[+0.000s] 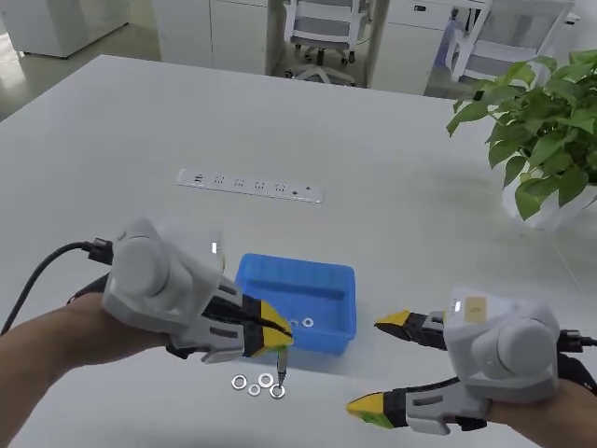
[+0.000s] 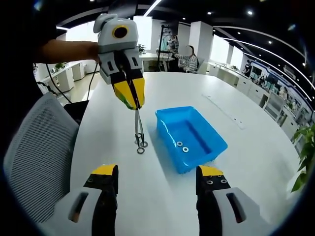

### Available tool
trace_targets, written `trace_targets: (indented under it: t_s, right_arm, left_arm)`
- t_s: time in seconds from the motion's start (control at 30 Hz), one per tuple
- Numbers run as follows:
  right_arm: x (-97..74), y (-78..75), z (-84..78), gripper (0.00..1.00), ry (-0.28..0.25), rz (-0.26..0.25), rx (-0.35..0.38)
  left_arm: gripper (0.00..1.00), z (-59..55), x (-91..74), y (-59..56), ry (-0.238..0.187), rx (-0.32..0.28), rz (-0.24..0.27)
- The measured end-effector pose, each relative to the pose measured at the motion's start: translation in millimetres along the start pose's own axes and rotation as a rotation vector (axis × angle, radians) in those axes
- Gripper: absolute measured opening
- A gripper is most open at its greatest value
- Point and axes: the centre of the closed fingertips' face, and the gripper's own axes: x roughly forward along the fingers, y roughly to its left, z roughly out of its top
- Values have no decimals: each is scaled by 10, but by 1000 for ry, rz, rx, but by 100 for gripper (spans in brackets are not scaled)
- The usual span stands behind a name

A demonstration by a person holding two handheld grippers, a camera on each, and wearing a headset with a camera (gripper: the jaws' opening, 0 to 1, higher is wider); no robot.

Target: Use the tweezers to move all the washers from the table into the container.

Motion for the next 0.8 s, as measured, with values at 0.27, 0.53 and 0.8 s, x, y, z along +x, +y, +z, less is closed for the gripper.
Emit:
trace_targets:
  t_s: [0.27, 0.53, 0.8]
  right_arm:
    - [-1, 5, 9, 65, -2, 5, -5]
    - [8, 22, -19, 65, 4, 12, -5]
    - [38, 45, -24, 65, 5, 25, -4]
  left_arm:
    - [5, -57, 39, -44, 11, -8, -9]
    - [5, -95, 50, -43, 12, -17, -10]
    - [5, -112, 62, -50, 15, -20, -12]
